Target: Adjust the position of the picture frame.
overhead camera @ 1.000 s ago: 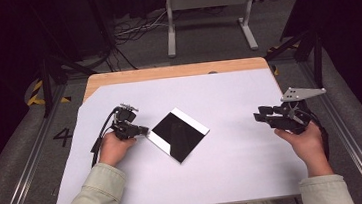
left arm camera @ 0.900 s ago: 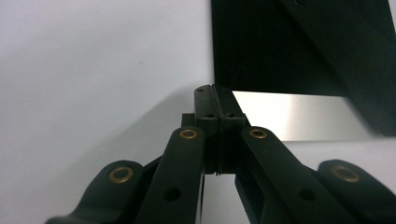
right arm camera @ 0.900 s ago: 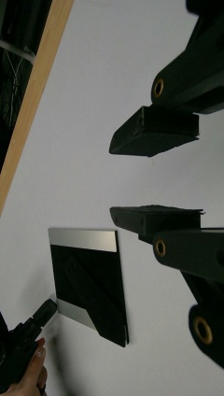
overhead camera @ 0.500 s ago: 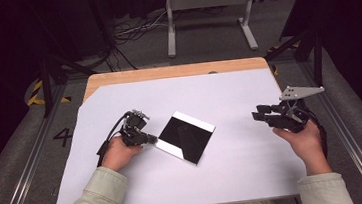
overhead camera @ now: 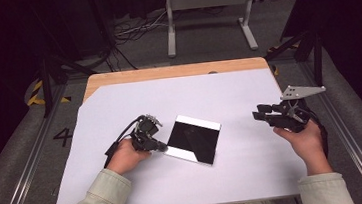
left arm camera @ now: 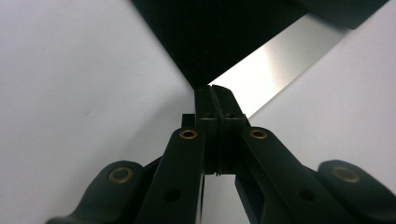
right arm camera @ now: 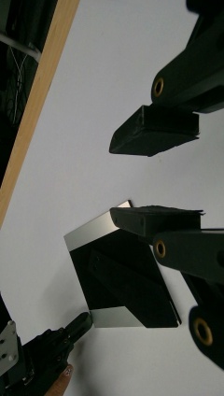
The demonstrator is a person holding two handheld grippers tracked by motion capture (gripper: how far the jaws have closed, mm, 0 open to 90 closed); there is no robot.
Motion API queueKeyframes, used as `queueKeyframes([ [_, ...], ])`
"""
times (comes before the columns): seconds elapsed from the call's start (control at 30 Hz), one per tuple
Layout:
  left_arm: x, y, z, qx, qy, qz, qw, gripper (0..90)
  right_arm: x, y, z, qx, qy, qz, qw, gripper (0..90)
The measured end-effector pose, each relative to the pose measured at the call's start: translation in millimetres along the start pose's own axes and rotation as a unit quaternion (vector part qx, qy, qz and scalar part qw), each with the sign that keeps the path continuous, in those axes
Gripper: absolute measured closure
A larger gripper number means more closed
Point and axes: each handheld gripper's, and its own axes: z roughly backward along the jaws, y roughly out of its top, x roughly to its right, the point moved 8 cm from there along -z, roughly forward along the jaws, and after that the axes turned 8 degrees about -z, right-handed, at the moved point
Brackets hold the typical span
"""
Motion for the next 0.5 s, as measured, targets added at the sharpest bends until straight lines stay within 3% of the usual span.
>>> queueKeyframes([
  [0.07,6.8,3.4,0.4,0.007,-0.021,-0.016,0.9996,90.0,-0.5,-0.1,-0.2,-0.001,0.001,0.000,1.0000,62.5],
  [0.1,6.8,3.4,0.4,0.007,-0.021,-0.016,0.9996,90.0,-0.5,-0.1,-0.2,-0.001,0.001,0.000,1.0000,62.5],
  [0.13,15.5,5.7,-3.9,0.010,-0.059,-0.027,0.9979,90.0,-0.7,-0.1,-0.3,-0.001,0.002,0.000,1.0000,62.5],
  [0.2,26.9,7.3,-14.4,-0.013,-0.073,-0.055,0.9957,90.0,-0.7,-0.2,-0.5,-0.002,0.001,0.001,1.0000,62.4],
  [0.27,36.0,17.5,-14.5,-0.019,-0.024,-0.081,0.9962,90.0,-0.7,0.3,0.3,0.000,0.001,0.003,1.0000,62.4],
  [0.33,39.2,21.9,-10.4,-0.005,-0.023,-0.085,0.9962,90.0,-0.8,0.7,2.2,0.002,0.001,0.004,1.0000,62.4],
  [0.4,37.4,24.0,-3.5,0.009,-0.011,-0.080,0.9967,90.0,-0.3,0.8,2.8,0.003,0.000,0.003,1.0000,62.4],
  [0.5,24.9,19.4,1.6,0.014,0.010,-0.053,0.9984,90.0,0.8,-0.1,3.2,0.003,0.000,0.000,1.0000,62.4],
])
